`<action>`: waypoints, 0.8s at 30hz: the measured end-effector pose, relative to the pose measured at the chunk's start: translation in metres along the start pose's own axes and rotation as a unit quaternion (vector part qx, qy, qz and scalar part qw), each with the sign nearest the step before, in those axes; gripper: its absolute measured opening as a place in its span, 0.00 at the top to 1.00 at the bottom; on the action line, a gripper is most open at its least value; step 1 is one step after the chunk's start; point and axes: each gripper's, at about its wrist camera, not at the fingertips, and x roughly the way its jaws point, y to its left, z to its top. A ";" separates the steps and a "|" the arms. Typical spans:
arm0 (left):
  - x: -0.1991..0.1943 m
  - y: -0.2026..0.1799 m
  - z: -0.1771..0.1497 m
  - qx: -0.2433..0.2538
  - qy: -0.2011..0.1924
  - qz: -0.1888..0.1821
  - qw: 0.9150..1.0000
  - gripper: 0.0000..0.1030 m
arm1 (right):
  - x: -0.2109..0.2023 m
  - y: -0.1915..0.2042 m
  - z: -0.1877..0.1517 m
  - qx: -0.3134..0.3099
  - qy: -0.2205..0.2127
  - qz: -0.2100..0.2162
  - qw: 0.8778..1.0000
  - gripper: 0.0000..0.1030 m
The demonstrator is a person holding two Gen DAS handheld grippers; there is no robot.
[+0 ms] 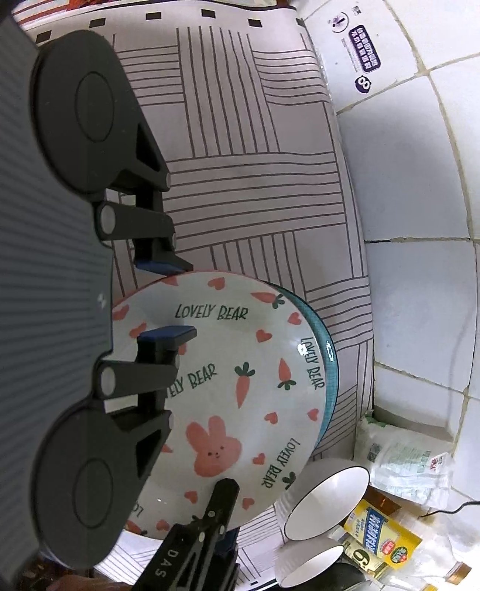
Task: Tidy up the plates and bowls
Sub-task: 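Lower the bunny plate onto the blue plate and open both grippers, then withdraw both grippers from the plate stack toward the white bowls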
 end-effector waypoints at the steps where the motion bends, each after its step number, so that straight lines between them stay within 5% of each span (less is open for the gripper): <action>1: 0.000 0.000 -0.001 -0.002 0.000 -0.001 1.000 0.74 | 0.001 0.001 0.000 -0.004 -0.001 -0.005 1.000 0.71; 12: -0.003 -0.001 -0.007 -0.029 0.003 0.007 1.000 0.81 | 0.002 0.022 -0.007 -0.077 -0.002 -0.081 0.994 0.64; 24: -0.010 -0.001 -0.013 -0.035 0.015 0.017 0.999 0.84 | -0.021 0.013 -0.027 -0.039 -0.031 -0.041 0.998 0.64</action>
